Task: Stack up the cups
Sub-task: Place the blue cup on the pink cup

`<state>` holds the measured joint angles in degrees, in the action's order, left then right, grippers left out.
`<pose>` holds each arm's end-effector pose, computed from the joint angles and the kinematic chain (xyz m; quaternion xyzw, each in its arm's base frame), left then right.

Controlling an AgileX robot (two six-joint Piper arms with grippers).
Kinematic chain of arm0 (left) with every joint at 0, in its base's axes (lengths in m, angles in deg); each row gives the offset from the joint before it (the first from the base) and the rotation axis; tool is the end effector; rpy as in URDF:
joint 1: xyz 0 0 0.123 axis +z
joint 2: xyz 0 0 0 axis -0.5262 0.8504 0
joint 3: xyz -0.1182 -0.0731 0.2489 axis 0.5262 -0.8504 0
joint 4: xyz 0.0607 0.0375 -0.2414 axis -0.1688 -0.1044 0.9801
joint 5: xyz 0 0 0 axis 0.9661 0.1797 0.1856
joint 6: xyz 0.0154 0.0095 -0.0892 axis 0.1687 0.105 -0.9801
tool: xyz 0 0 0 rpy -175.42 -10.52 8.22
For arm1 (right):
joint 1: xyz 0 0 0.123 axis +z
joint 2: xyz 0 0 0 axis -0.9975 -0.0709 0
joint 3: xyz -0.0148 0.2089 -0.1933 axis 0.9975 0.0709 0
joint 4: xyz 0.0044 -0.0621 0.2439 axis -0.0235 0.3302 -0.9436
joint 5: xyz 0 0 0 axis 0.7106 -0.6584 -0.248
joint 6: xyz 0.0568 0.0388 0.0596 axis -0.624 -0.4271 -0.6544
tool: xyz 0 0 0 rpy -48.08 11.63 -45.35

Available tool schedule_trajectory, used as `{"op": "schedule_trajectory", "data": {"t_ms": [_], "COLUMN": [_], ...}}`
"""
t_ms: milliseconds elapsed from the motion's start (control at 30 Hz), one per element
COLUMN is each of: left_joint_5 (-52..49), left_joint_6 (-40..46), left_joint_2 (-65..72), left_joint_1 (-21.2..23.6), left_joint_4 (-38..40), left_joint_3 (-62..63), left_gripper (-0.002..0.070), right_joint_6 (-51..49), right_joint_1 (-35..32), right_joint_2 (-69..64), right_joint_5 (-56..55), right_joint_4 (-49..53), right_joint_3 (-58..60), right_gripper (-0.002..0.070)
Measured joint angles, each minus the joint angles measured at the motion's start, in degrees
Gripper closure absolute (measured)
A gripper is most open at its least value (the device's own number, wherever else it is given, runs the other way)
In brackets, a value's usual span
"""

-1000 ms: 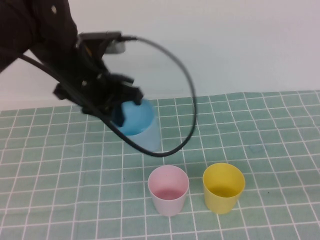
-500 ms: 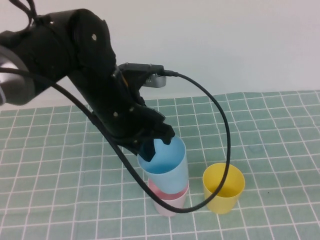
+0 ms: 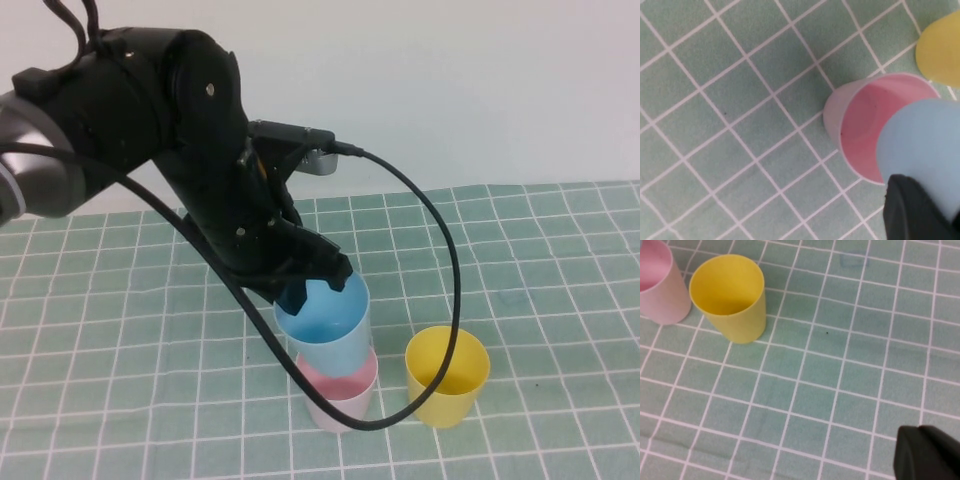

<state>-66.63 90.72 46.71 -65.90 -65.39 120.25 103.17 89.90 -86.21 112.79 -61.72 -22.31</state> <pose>0.3000 -0.2102 0.3087 0.3067 0.9378 -0.0737 0.1453 0.1019 0.0236 0.3076 -0.1358 0.9097 0.0676 0.3867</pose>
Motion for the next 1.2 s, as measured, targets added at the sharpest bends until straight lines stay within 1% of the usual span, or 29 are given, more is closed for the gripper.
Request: {"op": "schedule_trajectory", "data": {"t_ms": [133,600,833,900,1067,1200], "left_joint_5": [0.6,1.0,1.6,1.8,1.9,1.7], "left_joint_6": [0.0,-0.1,1.3,1.3,1.3,2.7], "left_joint_2": [0.2,4.8,6.1,6.1,6.1,6.0], "left_joint_1": [0.0,0.0,0.0,0.0,0.0,0.0], "left_joint_4": [1.1,0.5,1.1,1.1,1.1,0.9], "left_joint_3": [0.0,0.0,0.0,0.0,0.0,0.0], "left_gripper": [0.0661,0.0661,0.0655,0.0634,0.0515,0.0484], "right_joint_6": [0.0,0.0,0.4,0.4,0.6,2.3], "right_joint_1": [0.0,0.0,0.0,0.0,0.0,0.0], "right_joint_2": [0.0,0.0,0.0,0.0,0.0,0.0], "right_joint_5": [0.0,0.0,0.0,-0.3,-1.4,-1.8], "right_joint_4": [-0.4,-0.4,-0.4,-0.4,-0.4,-0.4], "right_joint_3": [0.0,0.0,0.0,0.0,0.0,0.0], "right_gripper": [0.0678,0.0678,0.0678,0.0678,0.0678,0.0678]}}
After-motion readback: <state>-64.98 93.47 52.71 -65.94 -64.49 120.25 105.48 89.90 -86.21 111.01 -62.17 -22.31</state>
